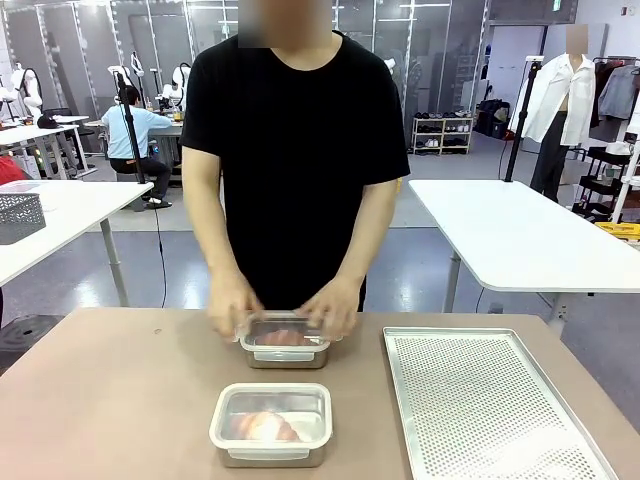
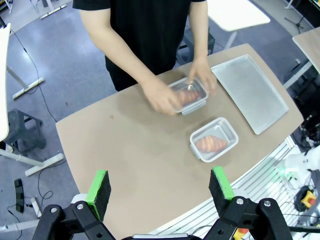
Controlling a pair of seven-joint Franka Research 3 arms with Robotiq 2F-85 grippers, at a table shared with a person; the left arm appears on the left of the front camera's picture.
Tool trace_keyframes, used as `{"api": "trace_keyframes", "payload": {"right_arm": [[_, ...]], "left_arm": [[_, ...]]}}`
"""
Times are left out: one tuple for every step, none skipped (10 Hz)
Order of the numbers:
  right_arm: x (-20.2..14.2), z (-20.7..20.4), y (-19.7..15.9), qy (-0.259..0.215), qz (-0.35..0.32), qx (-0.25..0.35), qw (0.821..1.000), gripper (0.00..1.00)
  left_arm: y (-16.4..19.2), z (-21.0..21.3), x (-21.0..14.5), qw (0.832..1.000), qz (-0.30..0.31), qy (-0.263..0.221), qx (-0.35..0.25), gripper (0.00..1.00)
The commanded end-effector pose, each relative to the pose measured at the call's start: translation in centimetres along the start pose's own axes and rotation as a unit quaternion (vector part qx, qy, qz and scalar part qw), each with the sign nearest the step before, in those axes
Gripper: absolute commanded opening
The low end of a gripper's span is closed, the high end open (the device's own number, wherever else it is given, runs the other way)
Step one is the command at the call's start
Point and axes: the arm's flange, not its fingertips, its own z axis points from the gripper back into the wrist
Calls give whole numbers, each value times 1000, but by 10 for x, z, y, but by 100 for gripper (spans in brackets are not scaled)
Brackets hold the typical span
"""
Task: Place the bread into the airtight container.
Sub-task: Pick up a Butter Roll and place it into an empty Airtight Container.
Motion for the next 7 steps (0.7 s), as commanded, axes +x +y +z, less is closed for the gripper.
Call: {"api": "trace_keyframes", "payload": {"right_arm": [[1,1,2,3,-2,-1,1000,100],[1,1,2,3,-2,-1,1000,100],[1,1,2,3,-2,-1,1000,100],[1,1,2,3,-2,-1,1000,100],[1,1,2,3,-2,-1,1000,100],[1,1,2,3,-2,-1,1000,100],[1,1,2,3,-2,-1,1000,100]], "left_arm": [[-1,1,0,1000,1,-1,-2,100],[-1,1,0,1000,1,-1,-2,100],[-1,1,0,1000,1,-1,-2,100],[-1,1,0,1000,1,-1,-2,100],[-1,1,0,1000,1,-1,-2,100],[-1,1,0,1000,1,-1,-2,100],[-1,1,0,1000,1,-1,-2,100]]}}
